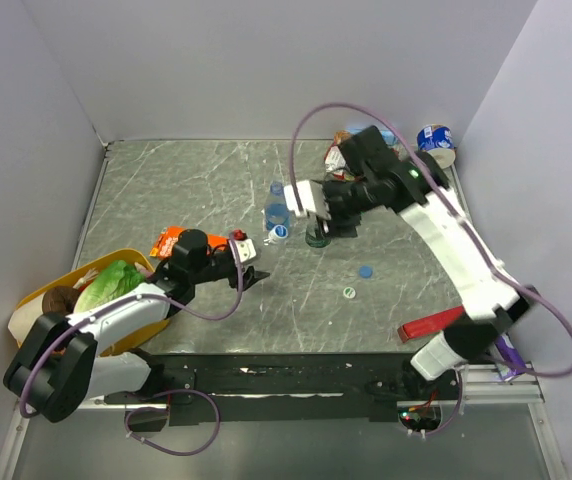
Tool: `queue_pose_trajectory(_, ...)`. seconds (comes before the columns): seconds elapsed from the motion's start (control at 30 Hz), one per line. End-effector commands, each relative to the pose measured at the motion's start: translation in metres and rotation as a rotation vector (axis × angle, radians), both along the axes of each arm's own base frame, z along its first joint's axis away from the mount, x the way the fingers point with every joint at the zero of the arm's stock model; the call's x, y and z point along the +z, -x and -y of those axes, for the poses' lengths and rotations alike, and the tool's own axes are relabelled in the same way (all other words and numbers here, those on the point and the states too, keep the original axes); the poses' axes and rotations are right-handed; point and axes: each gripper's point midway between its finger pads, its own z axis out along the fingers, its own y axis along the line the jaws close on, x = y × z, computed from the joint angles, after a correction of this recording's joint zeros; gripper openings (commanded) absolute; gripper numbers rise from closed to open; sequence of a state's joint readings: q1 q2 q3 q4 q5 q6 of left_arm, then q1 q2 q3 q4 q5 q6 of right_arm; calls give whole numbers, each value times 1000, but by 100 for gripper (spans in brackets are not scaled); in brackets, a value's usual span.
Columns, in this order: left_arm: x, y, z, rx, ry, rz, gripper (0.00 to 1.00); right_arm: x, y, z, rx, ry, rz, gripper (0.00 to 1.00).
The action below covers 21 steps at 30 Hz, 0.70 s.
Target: Screw on the bottle caps
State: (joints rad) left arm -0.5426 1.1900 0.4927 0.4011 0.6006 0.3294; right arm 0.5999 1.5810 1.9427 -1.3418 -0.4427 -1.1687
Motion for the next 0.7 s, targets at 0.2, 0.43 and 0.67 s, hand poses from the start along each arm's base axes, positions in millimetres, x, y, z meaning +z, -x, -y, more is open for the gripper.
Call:
queue_pose_trajectory(0.2, 11, 5, 17, -198, -81, 60, 1, 33, 81, -32, 521, -120, 381, 70)
queue_pose_trajectory(0.43, 7, 7, 16, -241, -129, 68, 1, 28, 79, -46, 562, -136, 386, 69)
queue_pose_trajectory(0.67, 5, 11, 19, -271, -147, 68, 1, 25, 75, -55, 616, -124, 392, 66)
